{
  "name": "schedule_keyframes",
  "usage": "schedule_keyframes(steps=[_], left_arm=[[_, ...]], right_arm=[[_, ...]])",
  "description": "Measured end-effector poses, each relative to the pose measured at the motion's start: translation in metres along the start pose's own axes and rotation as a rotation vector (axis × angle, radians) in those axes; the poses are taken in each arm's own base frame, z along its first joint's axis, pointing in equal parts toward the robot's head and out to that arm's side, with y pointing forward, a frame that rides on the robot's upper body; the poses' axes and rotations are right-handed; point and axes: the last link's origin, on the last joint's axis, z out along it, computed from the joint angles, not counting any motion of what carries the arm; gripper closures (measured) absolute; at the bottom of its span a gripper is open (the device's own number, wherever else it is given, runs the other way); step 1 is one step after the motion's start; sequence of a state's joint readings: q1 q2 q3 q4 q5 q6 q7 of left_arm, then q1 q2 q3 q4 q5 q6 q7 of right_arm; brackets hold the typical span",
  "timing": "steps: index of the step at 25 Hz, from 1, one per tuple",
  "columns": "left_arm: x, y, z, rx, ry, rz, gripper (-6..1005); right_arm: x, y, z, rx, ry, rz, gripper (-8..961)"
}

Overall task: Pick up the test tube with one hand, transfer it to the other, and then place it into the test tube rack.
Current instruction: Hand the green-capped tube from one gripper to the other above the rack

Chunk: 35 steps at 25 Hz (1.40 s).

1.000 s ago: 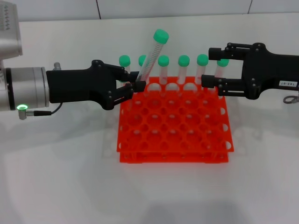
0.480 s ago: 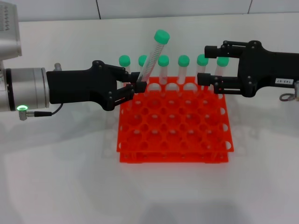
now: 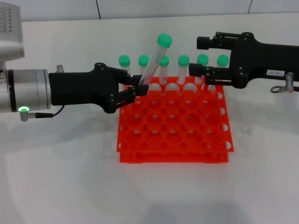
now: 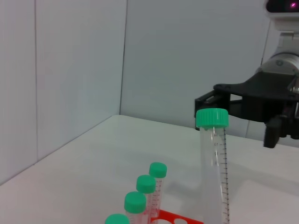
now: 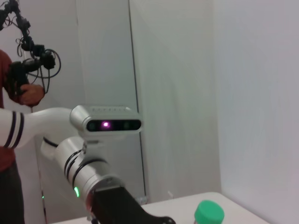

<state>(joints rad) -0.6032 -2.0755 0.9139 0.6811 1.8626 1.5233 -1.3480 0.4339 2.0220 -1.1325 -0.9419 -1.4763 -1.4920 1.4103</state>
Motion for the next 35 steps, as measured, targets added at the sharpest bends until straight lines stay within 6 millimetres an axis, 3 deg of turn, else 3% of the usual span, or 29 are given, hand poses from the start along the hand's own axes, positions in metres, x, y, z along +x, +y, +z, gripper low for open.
schedule_keyframes(steps=[22, 35], left_arm=[[0.0, 0.001, 0.002, -0.011, -0.008, 0.004, 805], [0.0, 0.001, 0.002, -0.011, -0.007, 0.002, 805]], right_arm=[[-0.012, 0.001, 0.038, -0.05, -0.021, -0.011, 308], [-0.014, 0.001, 0.042, -0.055, -0.016, -0.016, 319]])
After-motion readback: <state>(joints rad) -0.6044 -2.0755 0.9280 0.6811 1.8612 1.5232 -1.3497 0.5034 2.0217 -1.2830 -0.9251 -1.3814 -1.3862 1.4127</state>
